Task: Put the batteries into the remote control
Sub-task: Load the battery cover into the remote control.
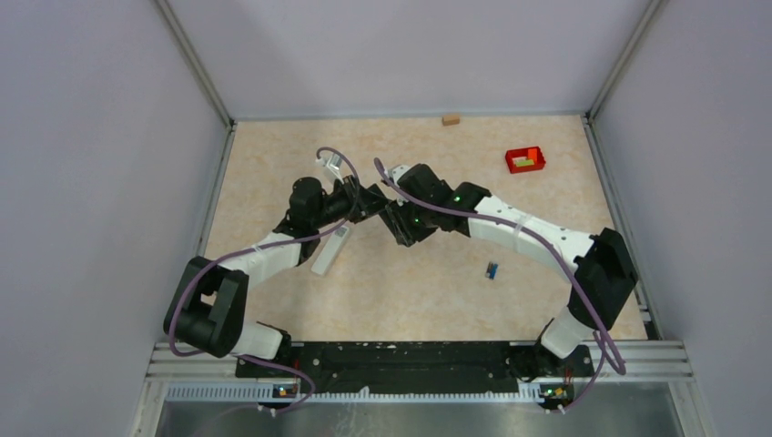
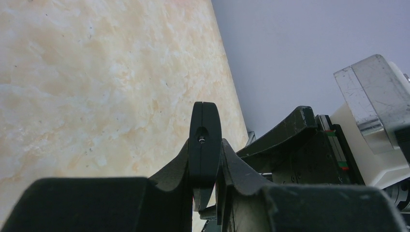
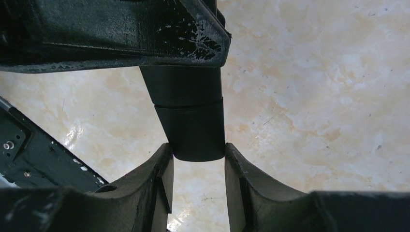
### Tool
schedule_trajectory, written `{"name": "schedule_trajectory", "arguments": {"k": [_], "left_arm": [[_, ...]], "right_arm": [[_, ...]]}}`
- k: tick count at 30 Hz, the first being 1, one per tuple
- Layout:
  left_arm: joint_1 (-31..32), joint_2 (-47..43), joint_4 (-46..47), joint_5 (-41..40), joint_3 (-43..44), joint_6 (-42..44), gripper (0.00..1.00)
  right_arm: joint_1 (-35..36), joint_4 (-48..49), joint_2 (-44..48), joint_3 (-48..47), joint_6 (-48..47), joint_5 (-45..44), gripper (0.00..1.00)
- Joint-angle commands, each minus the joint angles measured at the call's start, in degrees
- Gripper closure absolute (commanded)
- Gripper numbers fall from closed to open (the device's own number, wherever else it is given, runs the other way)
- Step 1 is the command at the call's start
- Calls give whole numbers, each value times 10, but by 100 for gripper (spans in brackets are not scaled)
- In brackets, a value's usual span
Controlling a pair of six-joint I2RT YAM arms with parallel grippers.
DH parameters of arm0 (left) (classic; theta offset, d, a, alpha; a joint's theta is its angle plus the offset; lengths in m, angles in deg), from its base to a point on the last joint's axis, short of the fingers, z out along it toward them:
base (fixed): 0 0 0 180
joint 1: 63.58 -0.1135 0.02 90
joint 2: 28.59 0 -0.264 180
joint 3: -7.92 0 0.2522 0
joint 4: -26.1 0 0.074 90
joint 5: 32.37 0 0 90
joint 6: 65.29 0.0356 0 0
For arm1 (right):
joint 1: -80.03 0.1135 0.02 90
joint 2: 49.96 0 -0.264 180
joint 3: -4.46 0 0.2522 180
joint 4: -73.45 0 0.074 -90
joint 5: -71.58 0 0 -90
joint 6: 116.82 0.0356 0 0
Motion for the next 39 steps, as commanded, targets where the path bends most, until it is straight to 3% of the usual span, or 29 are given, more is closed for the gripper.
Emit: {"name": "schedule_trajectory", "arguments": {"k": [1,15,24,29,35,39], "left_arm": [[14,-3,18,107,24,-84,100],[6,29,31,115,39,-119,100],[1,36,24,112,46,-116,100],[-7,38,12,108,48,-106,100],[-16,37,11,107,46,-107,100],[-21,32,19,106,47,-119,100]], "right_arm": [[-8,56,-14,-40,4,-44,62],[-8,26,7,-45,12,-62,61],[-8,23,14,-39,8,-49,48],[-8,28,27,-36,9,-40,36],[-14,73,84,3,43,-11,11],[-38,147,153,71,107,42,7]]}}
